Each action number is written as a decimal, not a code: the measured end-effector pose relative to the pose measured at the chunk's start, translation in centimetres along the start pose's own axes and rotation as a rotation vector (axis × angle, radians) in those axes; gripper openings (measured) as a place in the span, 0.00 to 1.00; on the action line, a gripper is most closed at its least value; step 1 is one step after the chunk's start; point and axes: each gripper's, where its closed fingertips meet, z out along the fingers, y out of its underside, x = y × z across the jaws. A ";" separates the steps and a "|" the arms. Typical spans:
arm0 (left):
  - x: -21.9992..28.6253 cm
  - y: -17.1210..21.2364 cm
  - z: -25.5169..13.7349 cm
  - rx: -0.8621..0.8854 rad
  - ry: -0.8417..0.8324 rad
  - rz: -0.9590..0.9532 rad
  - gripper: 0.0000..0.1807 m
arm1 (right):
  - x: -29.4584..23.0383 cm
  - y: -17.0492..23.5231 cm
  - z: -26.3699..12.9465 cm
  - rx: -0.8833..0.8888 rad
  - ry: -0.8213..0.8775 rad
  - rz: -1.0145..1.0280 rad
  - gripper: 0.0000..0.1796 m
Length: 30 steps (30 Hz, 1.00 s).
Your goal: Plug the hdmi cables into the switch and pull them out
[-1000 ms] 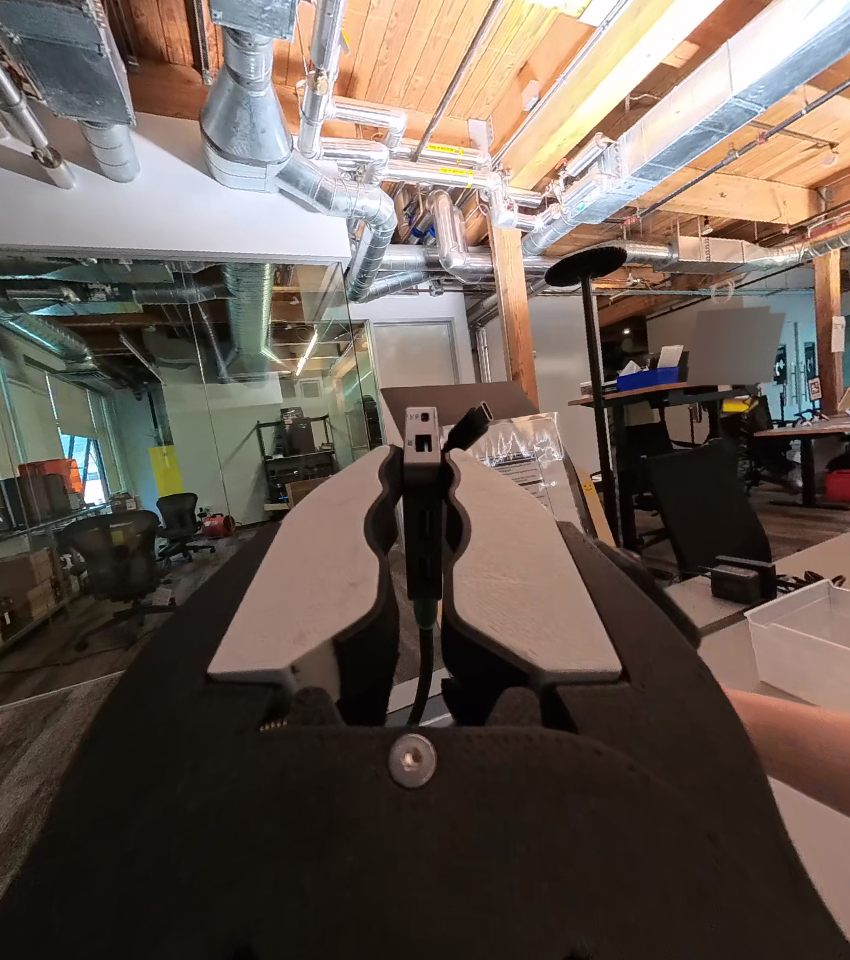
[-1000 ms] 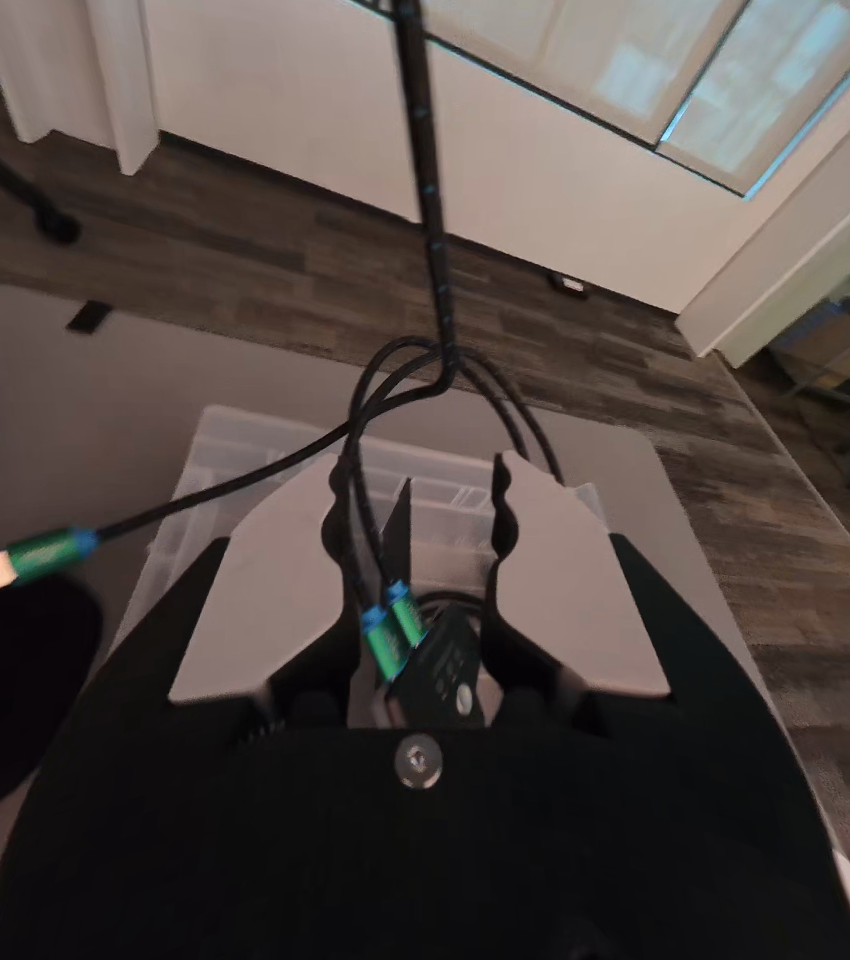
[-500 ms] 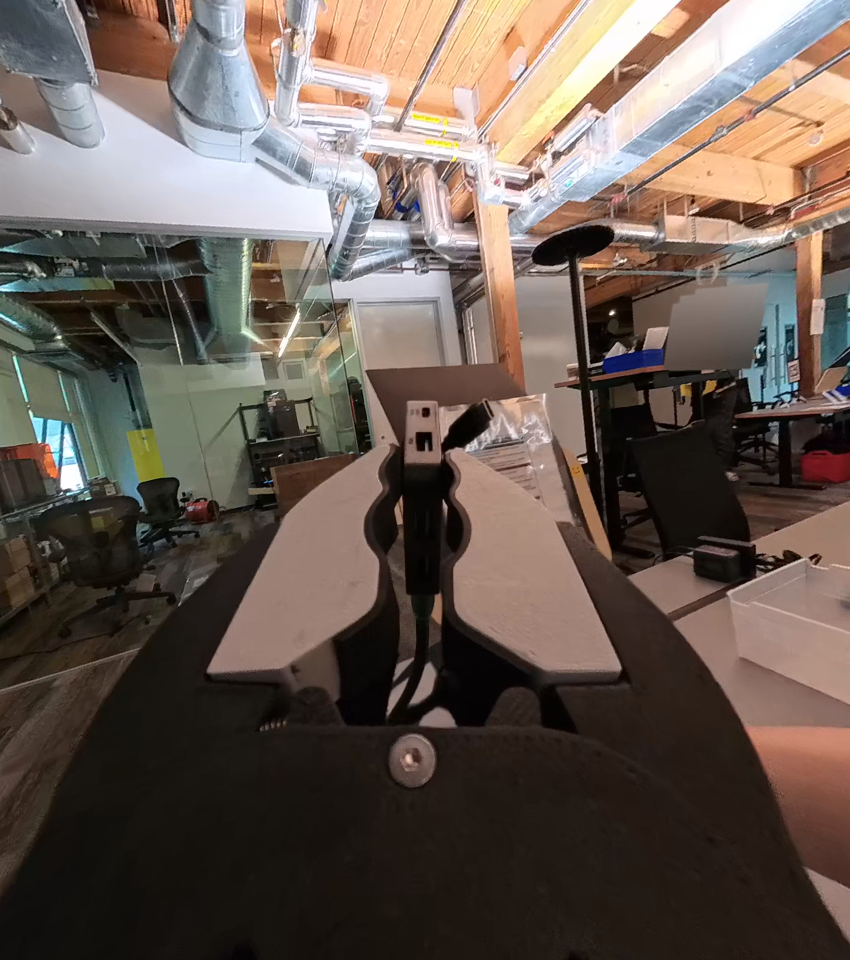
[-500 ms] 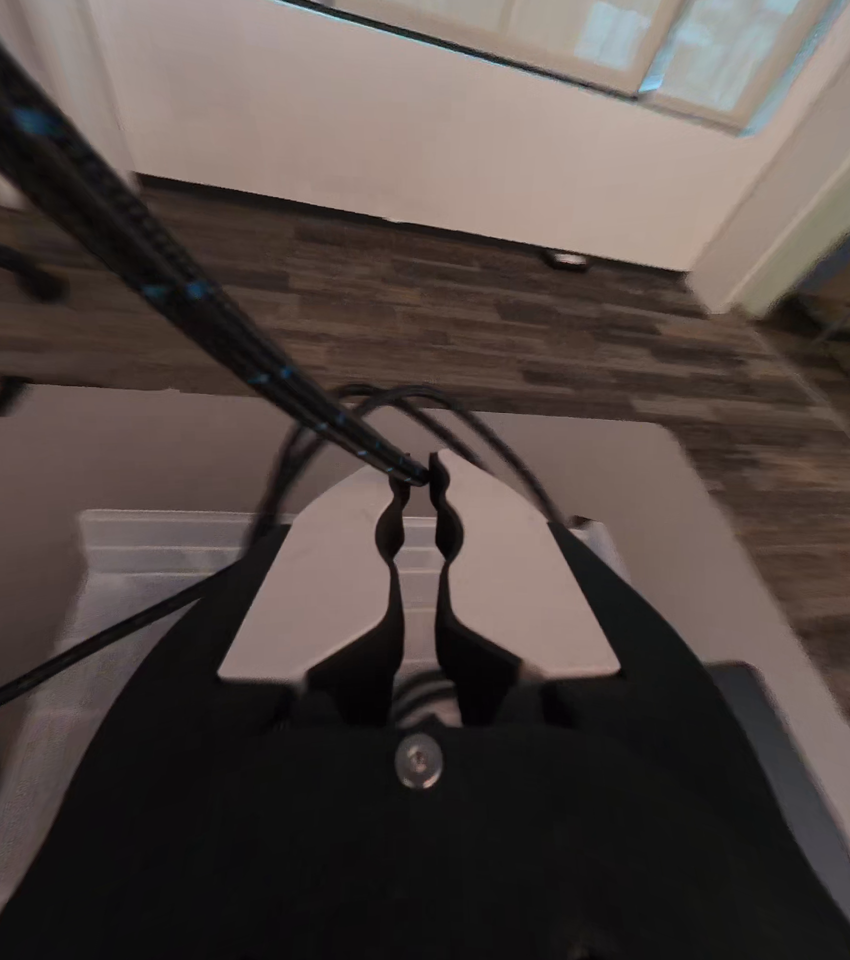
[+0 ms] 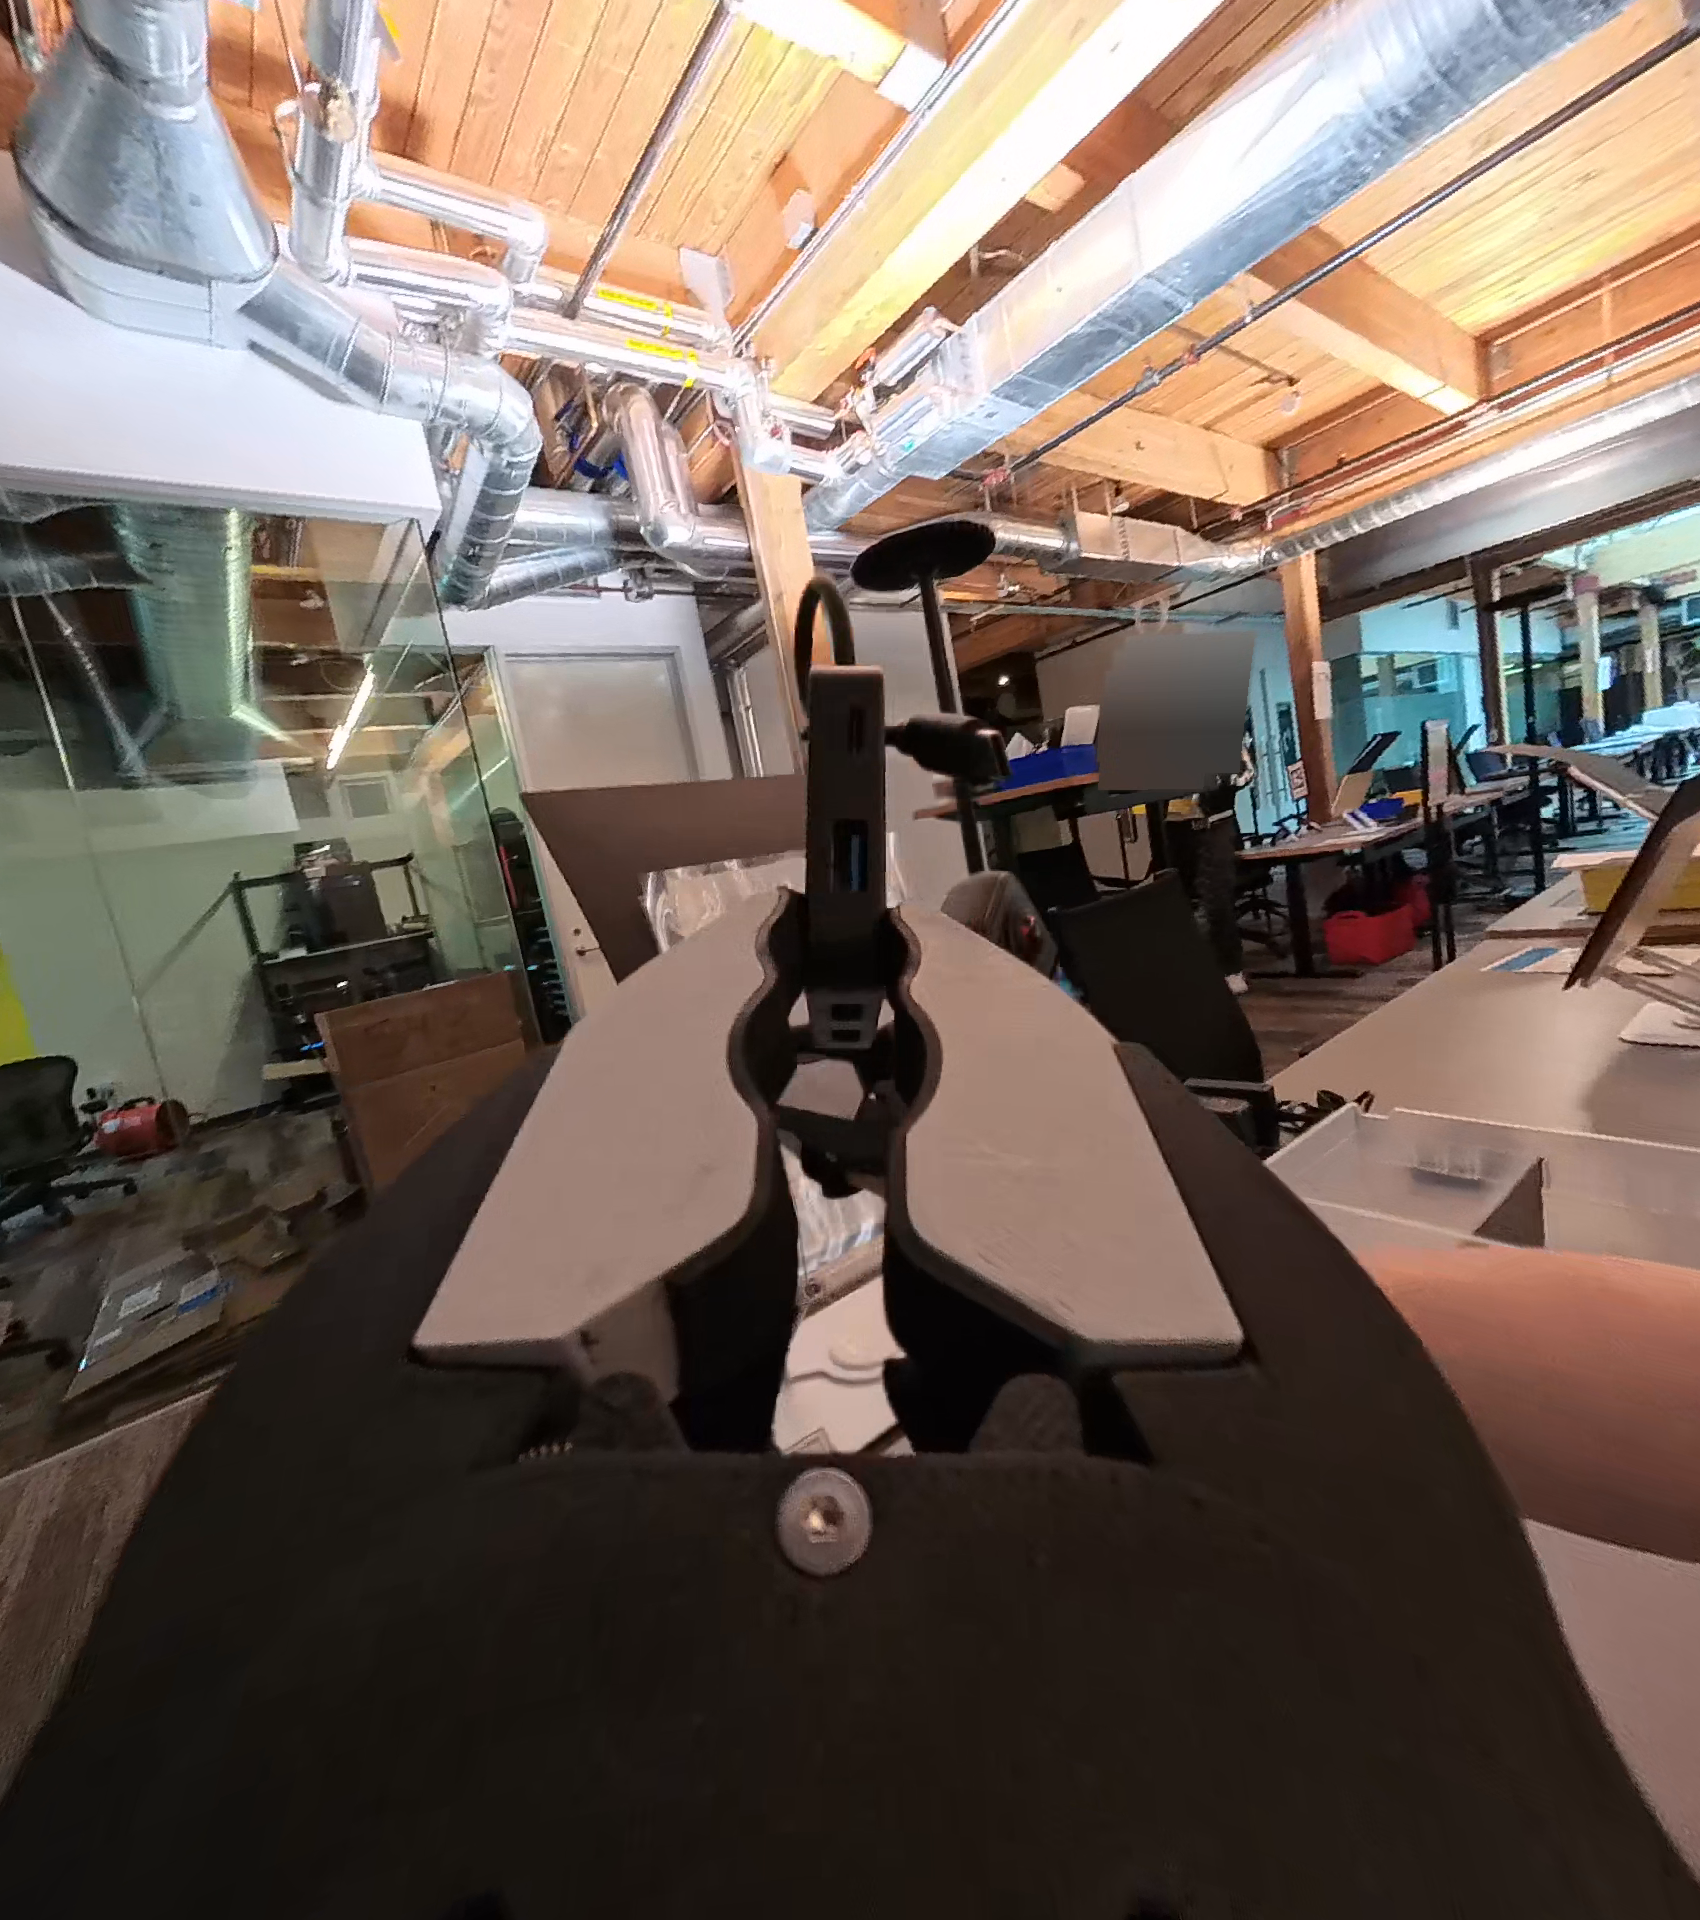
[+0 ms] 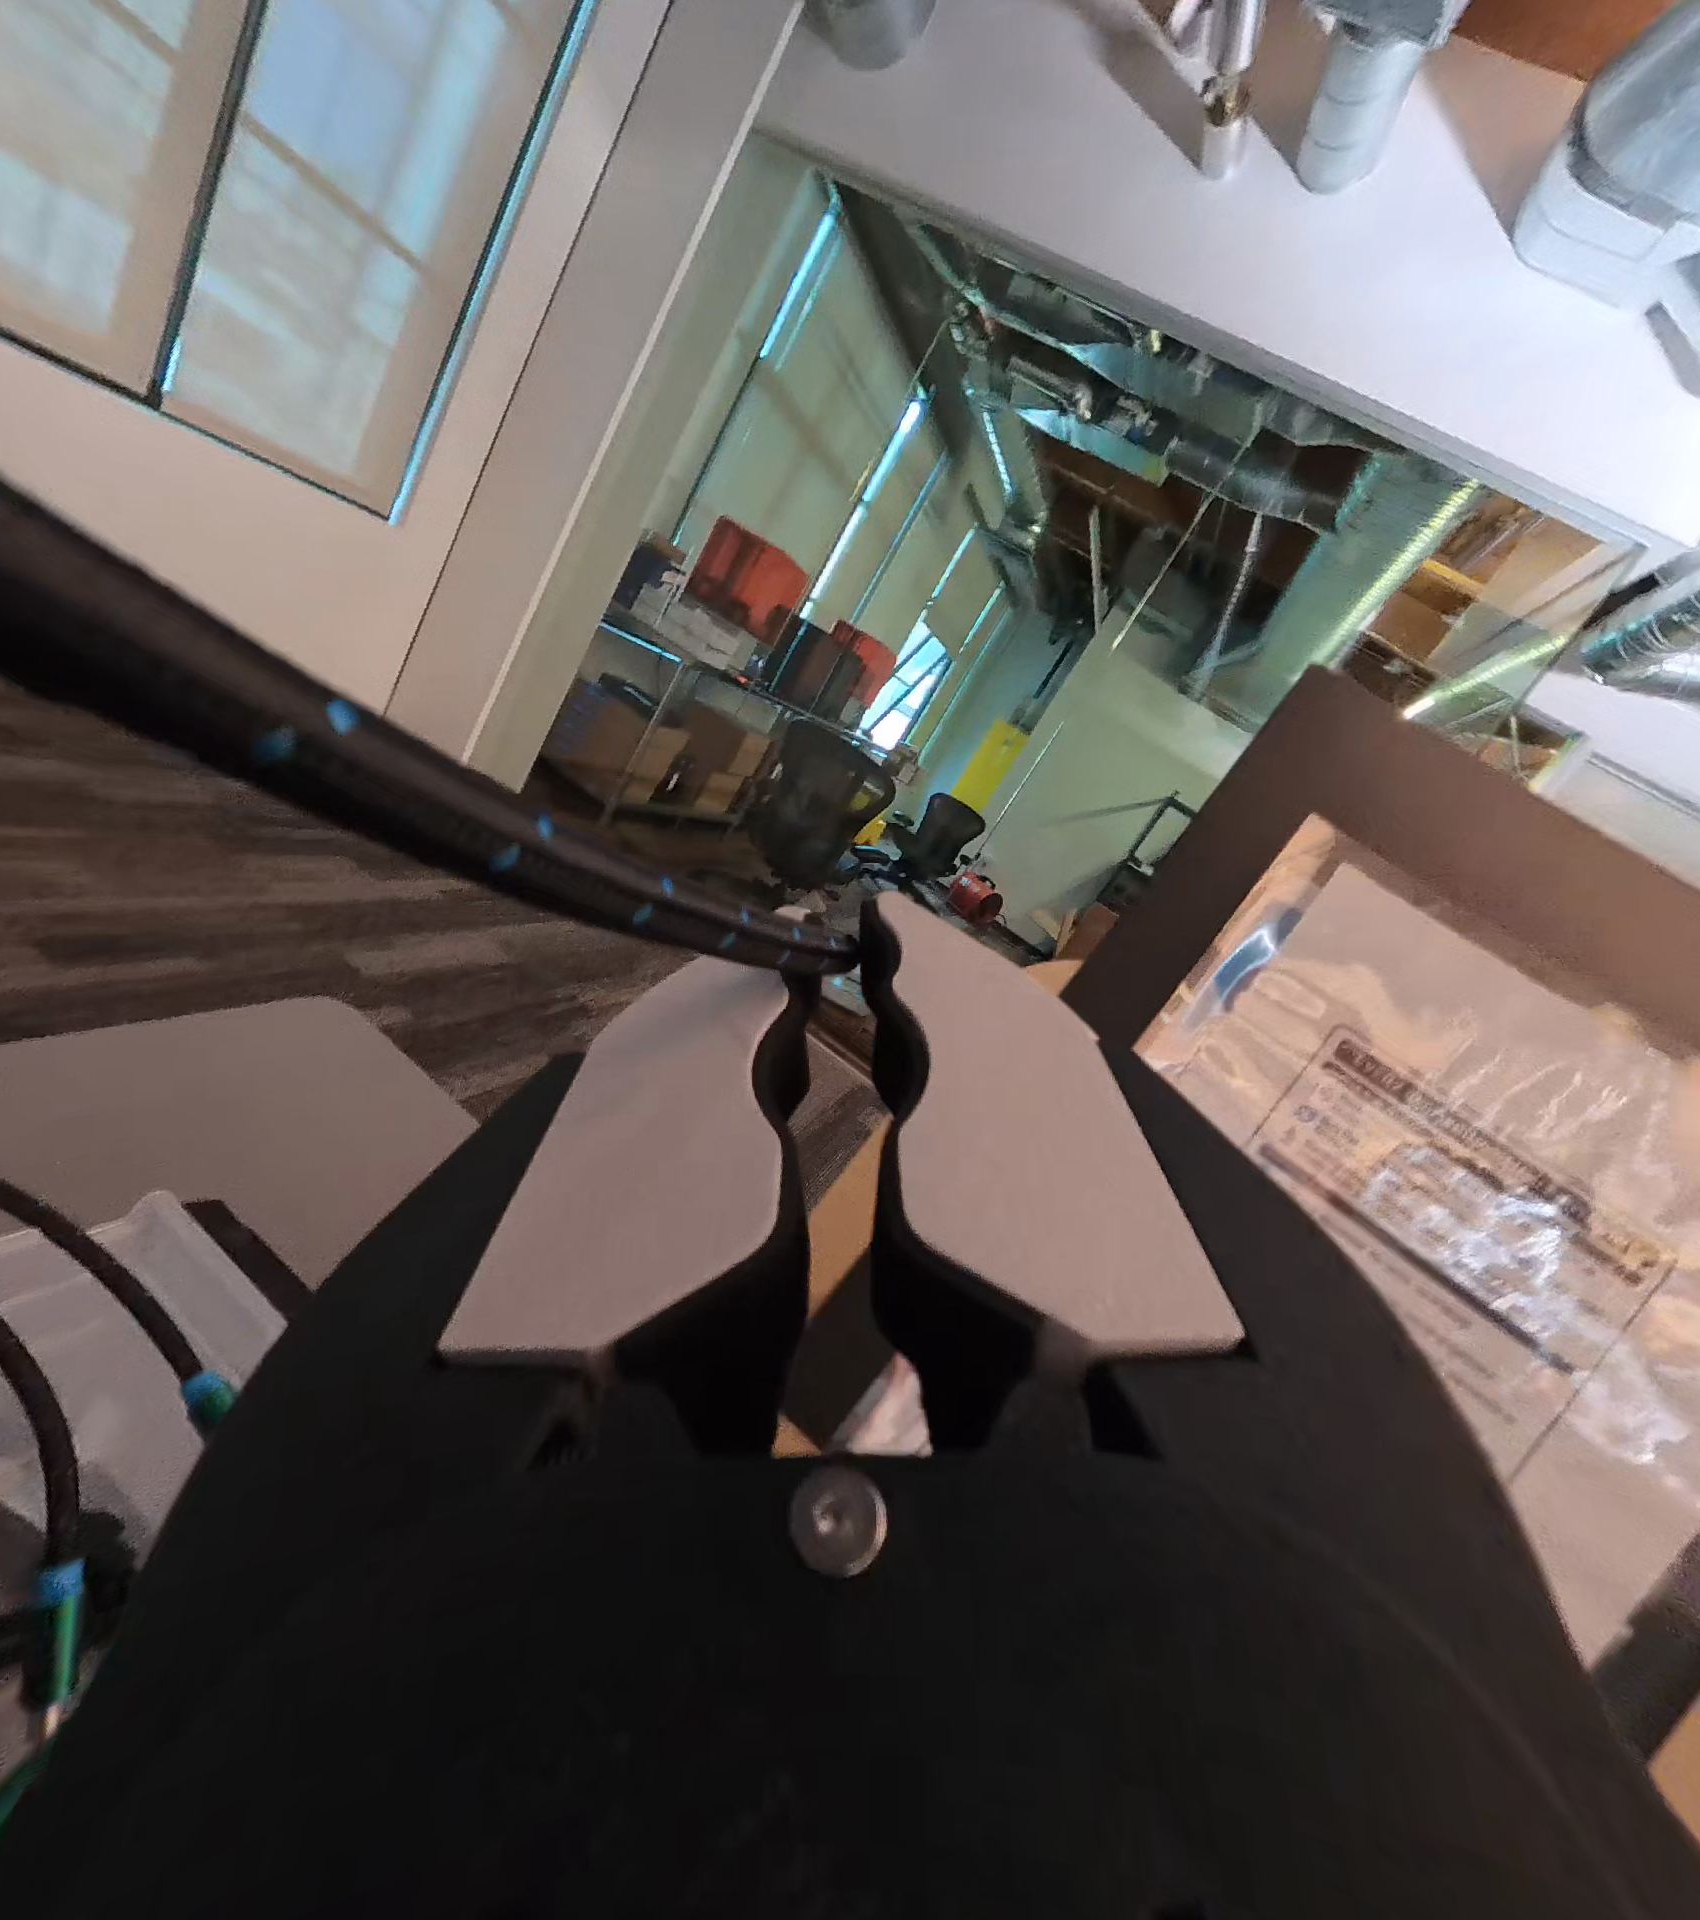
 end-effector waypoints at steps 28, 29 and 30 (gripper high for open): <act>13.1 16.9 12.7 -0.462 0.408 -0.515 0.07 | 1.8 13.5 -24.5 -0.155 -0.686 0.301 0.18; 13.3 17.5 12.8 -0.474 0.425 -0.557 0.07 | 2.0 13.3 -24.4 -0.136 -0.677 0.316 0.19; 13.5 18.1 12.9 -0.485 0.441 -0.597 0.07 | 2.3 13.4 -24.3 -0.122 -0.655 0.298 0.19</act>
